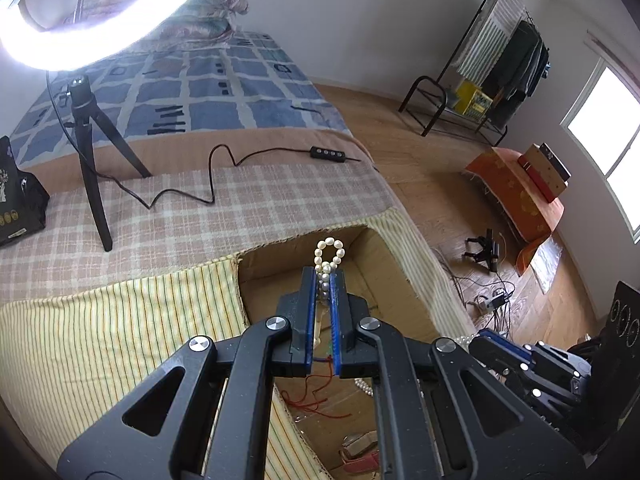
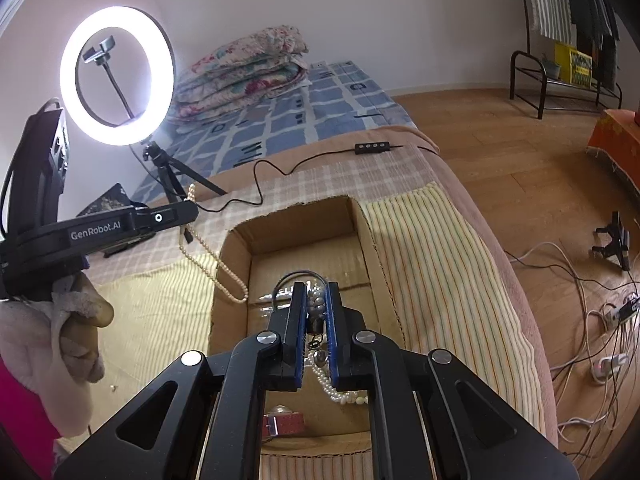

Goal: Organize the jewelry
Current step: 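Open both tools to drop the pearl necklaces into the box, then move the left tool to the pearl earring and grasp it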

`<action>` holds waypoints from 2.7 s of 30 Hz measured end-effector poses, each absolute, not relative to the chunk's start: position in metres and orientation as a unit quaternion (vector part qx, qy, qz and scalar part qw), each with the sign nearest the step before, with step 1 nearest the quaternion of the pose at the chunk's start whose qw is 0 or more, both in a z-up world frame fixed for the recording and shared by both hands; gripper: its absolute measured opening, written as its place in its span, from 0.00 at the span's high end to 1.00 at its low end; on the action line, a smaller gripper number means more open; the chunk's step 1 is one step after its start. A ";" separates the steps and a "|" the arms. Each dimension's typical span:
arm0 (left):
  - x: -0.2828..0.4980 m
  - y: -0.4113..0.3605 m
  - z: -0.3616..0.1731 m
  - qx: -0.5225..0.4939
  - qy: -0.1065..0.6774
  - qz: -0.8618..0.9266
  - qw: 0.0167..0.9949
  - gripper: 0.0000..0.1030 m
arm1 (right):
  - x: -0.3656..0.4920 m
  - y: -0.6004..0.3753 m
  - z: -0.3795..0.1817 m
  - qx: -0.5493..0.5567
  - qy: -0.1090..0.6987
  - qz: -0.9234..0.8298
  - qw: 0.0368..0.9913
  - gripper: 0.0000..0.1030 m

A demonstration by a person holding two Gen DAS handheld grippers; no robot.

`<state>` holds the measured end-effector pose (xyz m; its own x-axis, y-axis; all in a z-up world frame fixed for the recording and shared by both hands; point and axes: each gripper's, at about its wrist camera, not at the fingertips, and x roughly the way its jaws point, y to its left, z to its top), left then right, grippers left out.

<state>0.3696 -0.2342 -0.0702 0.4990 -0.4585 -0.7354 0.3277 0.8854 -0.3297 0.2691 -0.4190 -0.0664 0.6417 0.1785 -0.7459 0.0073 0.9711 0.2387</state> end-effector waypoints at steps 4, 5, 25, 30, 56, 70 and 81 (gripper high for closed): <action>0.367 -0.235 -0.072 -0.068 0.447 -0.227 0.862 0.96 | 0.270 -0.418 -0.066 0.113 0.422 0.051 0.898 0.93; 0.367 -0.235 -0.071 -0.067 0.446 -0.225 0.863 0.96 | 0.270 -0.418 -0.067 0.113 0.424 0.051 0.897 0.92; 0.333 -0.198 -0.041 -0.059 0.423 -0.210 0.879 0.96 | 0.257 -0.400 -0.053 0.096 0.425 0.037 0.899 0.59; 0.314 -0.177 -0.025 -0.058 0.411 -0.205 0.886 0.96 | 0.247 -0.390 -0.041 0.085 0.419 0.036 0.903 0.55; 0.206 0.012 -0.054 -0.029 0.433 -0.122 0.893 0.57 | 0.188 -0.254 -0.064 -0.028 0.404 0.160 0.900 0.30; 0.199 0.041 -0.128 -0.042 0.508 -0.143 0.848 0.68 | 0.171 -0.176 -0.130 -0.087 0.448 0.254 0.853 0.30; 0.207 0.027 -0.171 -0.015 0.556 -0.168 0.814 0.81 | 0.186 -0.161 -0.170 -0.090 0.508 0.281 0.809 0.56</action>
